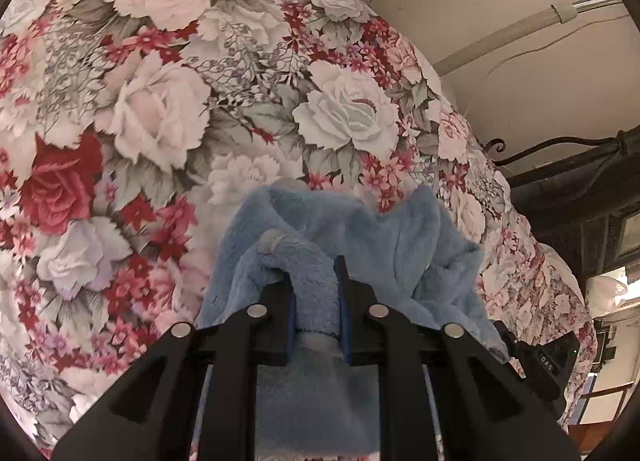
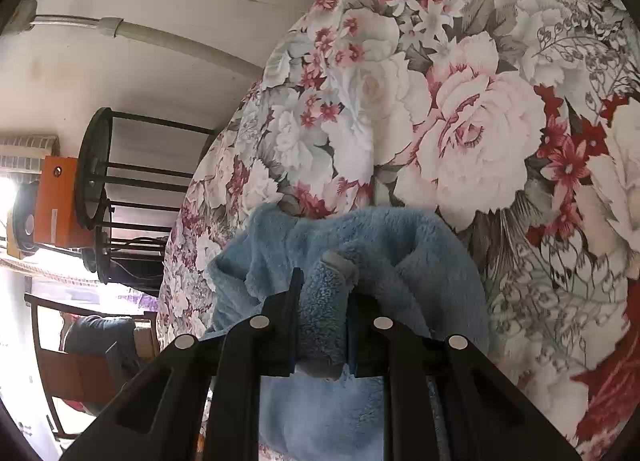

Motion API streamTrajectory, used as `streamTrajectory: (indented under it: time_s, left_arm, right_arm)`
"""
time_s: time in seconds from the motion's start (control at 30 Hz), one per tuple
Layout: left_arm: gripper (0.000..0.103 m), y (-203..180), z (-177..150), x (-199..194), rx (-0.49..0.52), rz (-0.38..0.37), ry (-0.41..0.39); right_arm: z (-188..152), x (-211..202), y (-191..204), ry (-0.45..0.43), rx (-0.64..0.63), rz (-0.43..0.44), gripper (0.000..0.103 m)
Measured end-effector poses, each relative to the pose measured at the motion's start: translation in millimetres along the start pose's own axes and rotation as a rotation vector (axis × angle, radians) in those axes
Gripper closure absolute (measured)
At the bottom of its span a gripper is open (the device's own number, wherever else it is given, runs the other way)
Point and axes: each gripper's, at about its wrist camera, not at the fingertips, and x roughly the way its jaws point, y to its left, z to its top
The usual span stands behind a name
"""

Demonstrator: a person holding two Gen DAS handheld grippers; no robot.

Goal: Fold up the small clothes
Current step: 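Lift the hem with both tools and fold it toward the collar, then lay the hem over the collar and open both tools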

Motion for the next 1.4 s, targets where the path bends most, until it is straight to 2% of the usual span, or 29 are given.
streamTrajectory:
  time_s: [0.17, 0.23, 0.27, 0.3, 0.33, 0.37, 0.4, 0.43, 0.5, 0.57, 0.6, 0.7, 0.77, 0.83, 0.87, 0.93, 0.97, 1.0, 1.07, 1.13, 1.17, 1.27, 1.3, 1.33, 1.4]
  left_arm:
    - [0.087, -6, -2, 3, 0.033, 0.043, -0.014]
    - [0.082, -8, -3, 1, 0.040, 0.062, -0.014]
    - [0.077, -8, -4, 0, 0.034, 0.066, -0.011]
    - [0.065, -7, -4, -2, 0.027, 0.061, -0.006]
    - [0.051, -7, -5, -5, 0.021, 0.050, -0.005]
    - [0.044, -8, -5, -10, 0.021, 0.041, -0.012]
    - [0.032, -10, -6, -16, 0.027, 0.049, -0.025]
    - [0.017, -14, -6, -26, 0.043, 0.094, -0.063]
    - [0.009, -19, -7, -43, 0.078, 0.179, -0.145]
    - [0.009, -25, -6, -56, 0.117, 0.228, -0.209]
    - [0.009, -25, -6, -58, 0.123, 0.225, -0.218]
    - [0.009, -33, -9, -48, 0.171, 0.175, -0.165]
    - [0.009, -48, -17, -33, 0.251, 0.193, -0.128]
    - [0.009, -64, -28, -14, 0.362, 0.288, -0.114]
    - [0.009, -67, -33, -3, 0.394, 0.353, -0.107]
    - [0.009, -62, -36, 18, 0.409, 0.487, -0.063]
    - [0.007, -51, -35, 33, 0.384, 0.571, -0.021]
    - [0.004, -41, -33, 40, 0.350, 0.577, 0.005]
    - [0.004, -23, -25, 38, 0.237, 0.485, 0.042]
    - [0.004, -18, -18, 25, 0.176, 0.418, 0.036]
    - [0.004, -20, -17, 17, 0.180, 0.414, 0.001]
    - [0.005, -36, -17, -8, 0.249, 0.431, -0.125]
    - [0.005, -40, -18, -10, 0.273, 0.436, -0.141]
    - [0.005, -44, -19, -10, 0.297, 0.457, -0.145]
    - [0.005, -42, -20, 5, 0.322, 0.570, -0.111]
  right_arm:
    - [3, 7, -3, 0.007, 0.002, 0.008, 0.083]
    - [3, 5, -3, 0.006, 0.002, 0.031, 0.071]
    - [3, 3, -2, 0.007, 0.012, 0.057, 0.059]
    - [4, 0, 0, 0.002, 0.015, 0.068, 0.054]
    - [4, -5, 6, -0.011, -0.003, 0.066, 0.053]
    - [5, -9, 10, -0.021, -0.021, 0.062, 0.053]
    - [5, -15, 15, -0.035, -0.044, 0.058, 0.053]
    - [5, -18, 18, -0.047, -0.055, 0.056, 0.053]
    - [3, -28, 25, -0.093, -0.082, 0.036, 0.052]
    - [2, -36, 32, -0.138, -0.124, 0.006, 0.051]
    - [1, -39, 35, -0.157, -0.145, -0.006, 0.052]
    - [-4, -39, 49, -0.179, -0.236, -0.030, 0.056]
    - [-11, -26, 61, -0.148, -0.318, -0.056, 0.059]
    - [-19, -12, 67, -0.113, -0.385, -0.085, 0.059]
    - [-22, 1, 68, -0.069, -0.419, -0.121, 0.059]
    - [-22, 18, 56, 0.000, -0.416, -0.218, 0.059]
    - [-20, 23, 43, 0.009, -0.383, -0.260, 0.060]
    - [-18, 25, 32, 0.014, -0.346, -0.248, 0.066]
    - [-13, 22, 26, 0.012, -0.301, -0.221, 0.068]
    - [-16, 12, 39, -0.026, -0.329, -0.217, 0.060]
    - [-20, 6, 49, -0.053, -0.363, -0.212, 0.050]
    - [-38, 4, 79, -0.061, -0.477, -0.175, 0.045]
    - [-46, 8, 88, -0.044, -0.513, -0.171, 0.042]
    - [-55, 12, 93, -0.021, -0.546, -0.176, 0.041]
    - [-75, 33, 95, 0.060, -0.620, -0.221, 0.036]
